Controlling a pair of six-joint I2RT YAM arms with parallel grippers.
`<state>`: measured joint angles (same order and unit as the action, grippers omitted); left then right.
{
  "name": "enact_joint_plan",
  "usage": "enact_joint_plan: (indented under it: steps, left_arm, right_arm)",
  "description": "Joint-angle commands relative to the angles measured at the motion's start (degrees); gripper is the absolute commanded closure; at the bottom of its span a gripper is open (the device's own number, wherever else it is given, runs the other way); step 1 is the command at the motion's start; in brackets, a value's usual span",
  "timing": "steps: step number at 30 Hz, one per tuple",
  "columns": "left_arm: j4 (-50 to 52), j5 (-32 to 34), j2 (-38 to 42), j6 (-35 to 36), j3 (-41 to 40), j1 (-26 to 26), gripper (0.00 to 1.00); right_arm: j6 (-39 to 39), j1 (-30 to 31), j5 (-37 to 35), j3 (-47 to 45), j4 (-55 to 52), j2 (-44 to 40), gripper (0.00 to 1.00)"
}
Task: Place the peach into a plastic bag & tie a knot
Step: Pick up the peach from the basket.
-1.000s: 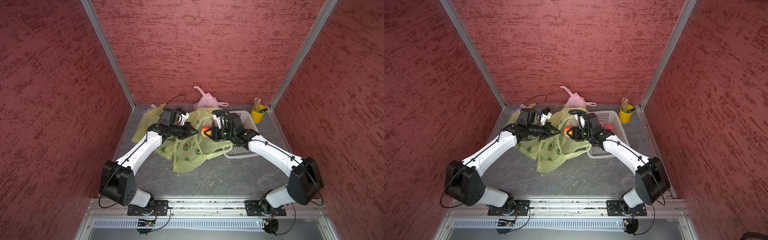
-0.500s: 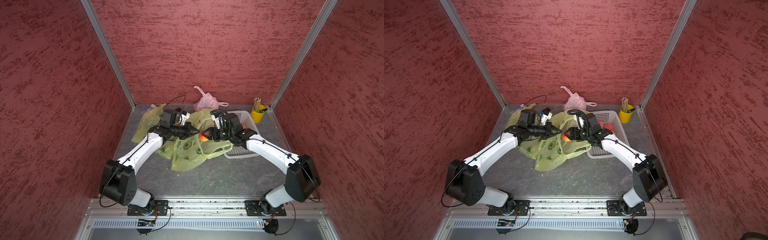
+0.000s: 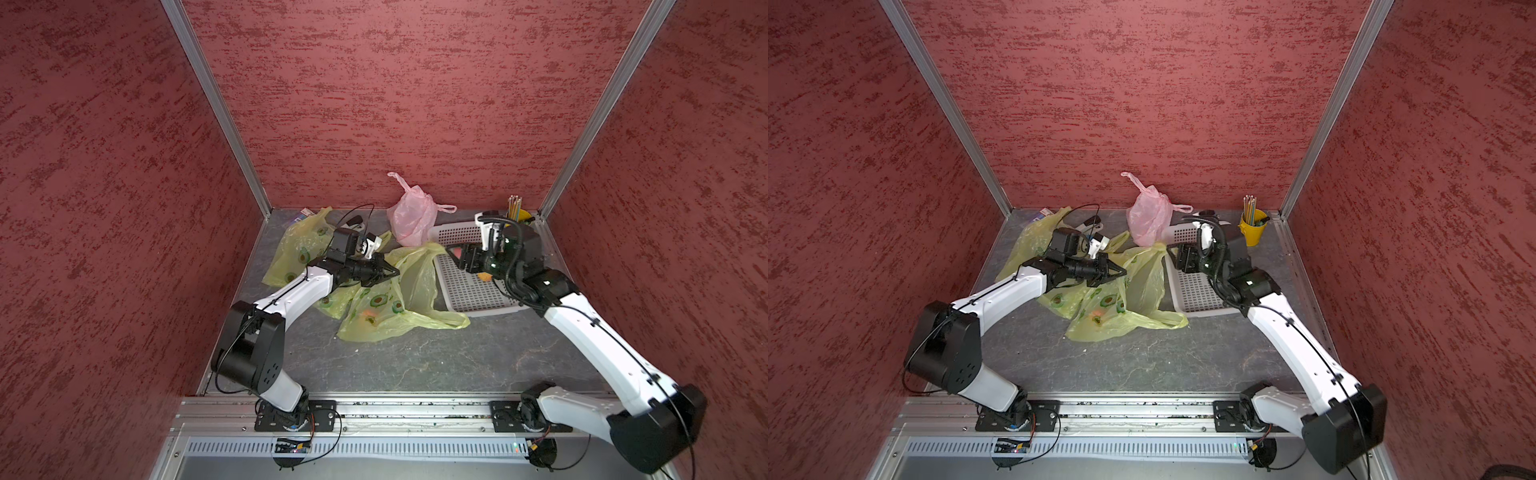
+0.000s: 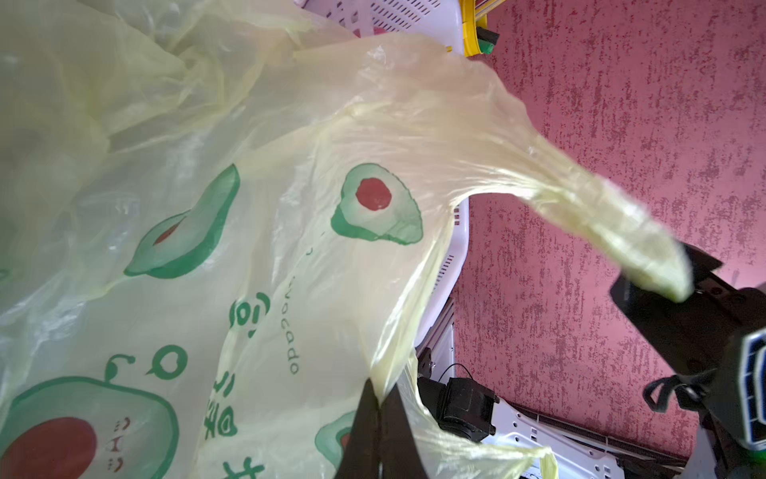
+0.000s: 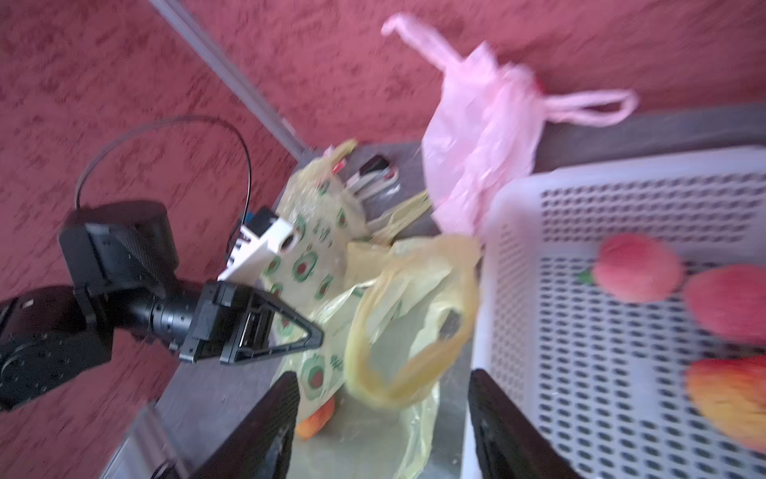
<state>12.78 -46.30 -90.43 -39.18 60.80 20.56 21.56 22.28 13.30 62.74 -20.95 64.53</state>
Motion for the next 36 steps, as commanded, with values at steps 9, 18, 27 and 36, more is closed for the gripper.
enact_joint_plan:
  steps: [9, 18, 27, 36]
  left_arm:
    - [-0.54, -0.46, 2.27, 1.64, 0.03, -0.08, 1.00]
    - [0.58, 0.21, 5.61, 2.18, -1.39, 0.45, 1.00]
    - [0.67, 0.10, 6.69, 1.90, -1.41, 1.06, 1.00]
    - [0.79, 0.28, 7.11, 1.74, -1.96, 1.33, 1.00]
  right_arm:
    - [2.26, -11.98, -19.75, -6.81, 1.09, 10.41, 0.24]
    - [1.09, -13.42, -25.84, -2.92, 4.80, 27.43, 0.17]
    - [0.48, -14.02, -26.58, 0.67, 6.62, 35.24, 0.07]
    - [-0.08, -14.27, -26.49, 3.80, 6.93, 40.44, 0.07]
